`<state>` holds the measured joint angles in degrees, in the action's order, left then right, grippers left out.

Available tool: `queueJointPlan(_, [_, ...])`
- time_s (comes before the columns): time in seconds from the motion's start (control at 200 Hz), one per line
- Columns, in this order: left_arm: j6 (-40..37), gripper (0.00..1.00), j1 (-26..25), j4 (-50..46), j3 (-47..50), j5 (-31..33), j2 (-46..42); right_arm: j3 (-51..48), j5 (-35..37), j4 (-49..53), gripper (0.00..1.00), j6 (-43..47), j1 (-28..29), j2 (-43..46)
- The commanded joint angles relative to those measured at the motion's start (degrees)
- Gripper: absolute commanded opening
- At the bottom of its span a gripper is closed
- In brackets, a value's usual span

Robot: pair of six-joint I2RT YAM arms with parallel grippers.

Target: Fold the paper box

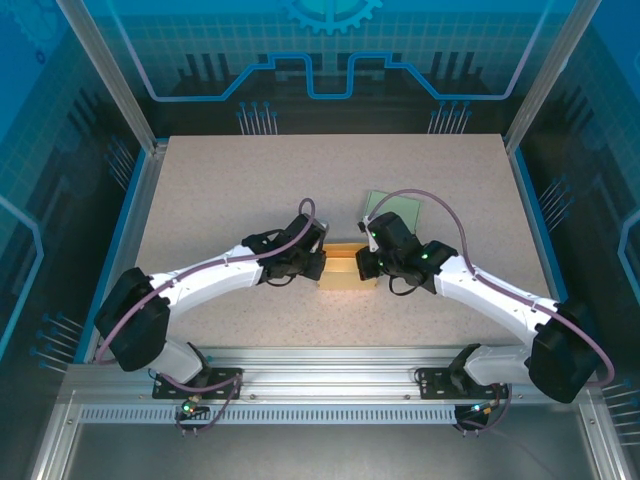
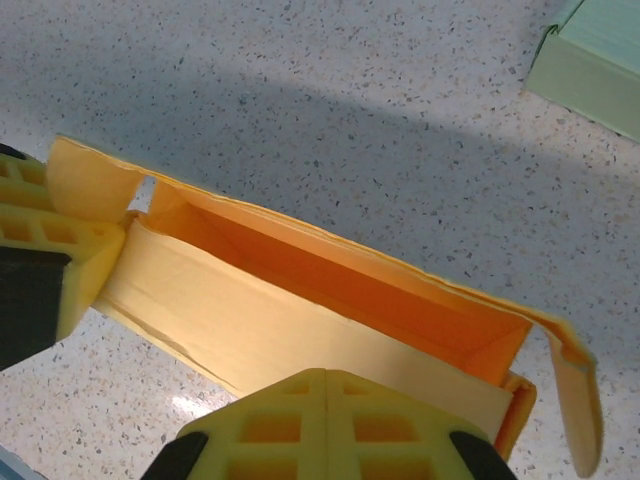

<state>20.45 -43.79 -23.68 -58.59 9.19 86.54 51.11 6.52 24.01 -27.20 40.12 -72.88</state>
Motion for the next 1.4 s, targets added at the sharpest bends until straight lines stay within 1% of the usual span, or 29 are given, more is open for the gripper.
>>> queueJointPlan(0.0, [-1.29,0.16,-0.51,-5.54,0.8,-1.29,2.14,0.1,2.64,2.39,0.0,-0.06,0.18,1.42])
queueJointPlan(0.185, [-1.22,0.14,-0.51,-5.98,1.02,-0.59,1.71,1.01,6.76,6.98,0.0,3.54,-0.41,8.31])
queueJointPlan(0.28, [-1.17,0.14,-0.51,-5.85,1.11,-0.43,1.72,0.16,8.16,8.36,0.05,4.99,-1.4,12.37])
queueJointPlan(0.355, [-1.19,0.14,-0.5,-5.85,1.1,-0.47,1.71,-0.4,7.31,8.87,0.08,5.73,-3.44,14.18])
queueJointPlan(0.39, [-1.16,0.13,-0.52,-5.85,1.11,-0.49,1.71,-2.57,5.98,8.62,0.11,6.13,-4.71,14.49])
queueJointPlan(0.5, [-1.28,0.13,-0.51,-5.95,1.02,-0.49,1.79,-4.89,1.49,6.21,0.17,7.22,-7.27,13.88])
queueJointPlan(0.695, [-1.13,0.13,-0.55,-6.2,1.11,-0.26,1.76,-5.27,-1.33,3.12,0.3,8.52,-8.72,9.37])
queueJointPlan(0.855, [-1.28,0.12,-0.53,-6.2,1.1,-0.22,1.71,-4.42,-2.29,1.33,0.33,9.1,-9.49,6.01])
queueJointPlan(1.071, [-1.29,0.11,-0.55,-6.11,1.09,-0.31,1.79,-3.23,-1.97,0.44,0.31,9.54,-9.88,3.01])
queueJointPlan(1.201, [-1.28,0.11,-0.55,-6.12,1.07,-0.31,1.79,-2.23,-2.39,0.01,0.21,9.78,-9.89,1.89])
queueJointPlan(1.336, [-1.22,0.1,-0.55,-6.11,1.1,-0.36,1.87,-1.37,-2.65,0.42,0.07,10.06,-9.91,1.24])
queueJointPlan(1.396, [-1.19,0.1,-0.52,-6.11,1.11,-0.4,1.93,-1.19,-3.13,0.4,0.02,10.11,-9.93,1.29])
